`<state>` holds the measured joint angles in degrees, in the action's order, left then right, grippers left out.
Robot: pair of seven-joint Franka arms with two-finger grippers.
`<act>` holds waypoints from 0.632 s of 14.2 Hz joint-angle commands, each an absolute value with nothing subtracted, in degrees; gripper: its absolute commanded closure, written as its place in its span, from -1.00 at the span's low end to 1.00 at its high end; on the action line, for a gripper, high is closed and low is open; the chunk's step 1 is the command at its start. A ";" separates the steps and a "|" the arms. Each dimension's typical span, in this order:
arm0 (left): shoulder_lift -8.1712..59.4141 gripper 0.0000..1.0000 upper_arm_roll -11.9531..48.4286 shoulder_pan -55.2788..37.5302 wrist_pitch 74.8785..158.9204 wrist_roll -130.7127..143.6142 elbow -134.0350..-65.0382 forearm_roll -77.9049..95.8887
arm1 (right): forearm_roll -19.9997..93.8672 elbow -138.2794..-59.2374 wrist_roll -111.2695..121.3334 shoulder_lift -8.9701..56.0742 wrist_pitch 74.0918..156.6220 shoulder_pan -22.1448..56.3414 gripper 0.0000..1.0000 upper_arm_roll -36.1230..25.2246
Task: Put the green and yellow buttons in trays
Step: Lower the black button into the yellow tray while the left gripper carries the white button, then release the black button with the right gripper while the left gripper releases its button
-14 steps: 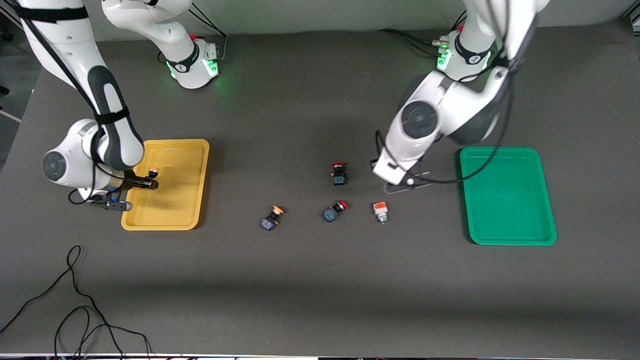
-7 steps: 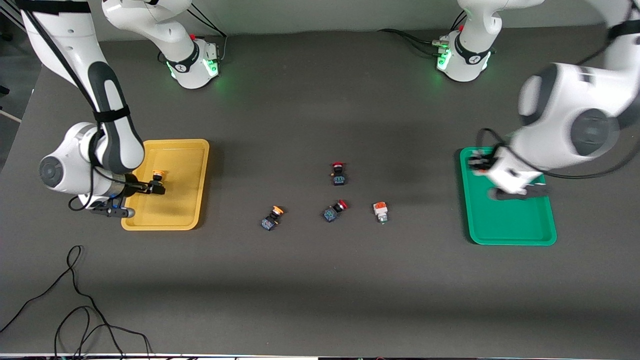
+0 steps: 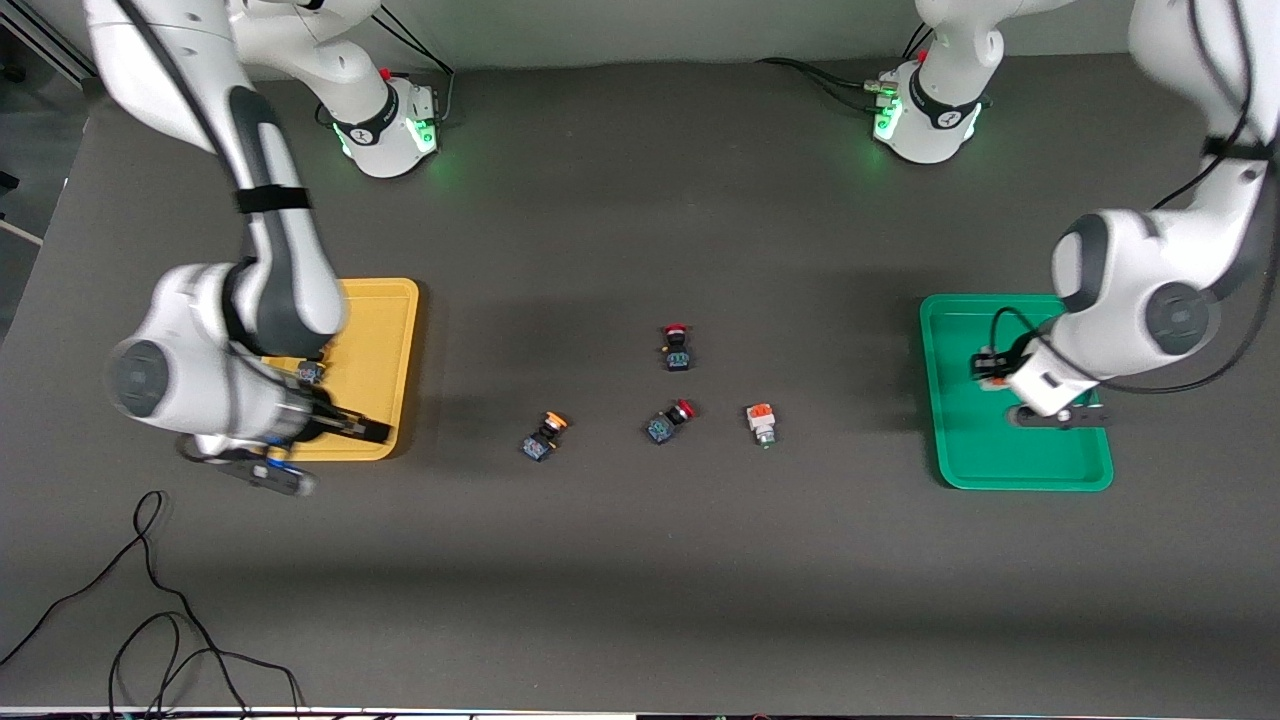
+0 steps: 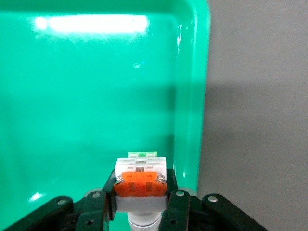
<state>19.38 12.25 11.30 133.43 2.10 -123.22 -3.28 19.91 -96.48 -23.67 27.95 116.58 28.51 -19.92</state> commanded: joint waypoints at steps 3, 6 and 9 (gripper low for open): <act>23.82 0.46 12.92 13.54 139.75 1.58 -123.75 -6.15 | 21.71 -82.11 -43.90 37.69 115.31 28.21 -1.00 -13.02; 23.56 -0.99 12.92 13.71 137.91 1.41 -122.00 -6.15 | 20.84 -78.76 -53.94 42.87 119.59 28.30 -1.00 -8.28; 20.93 -1.00 13.27 13.98 122.06 1.32 -113.24 -6.15 | 21.27 -79.19 -55.10 45.78 125.40 30.14 -1.00 -7.82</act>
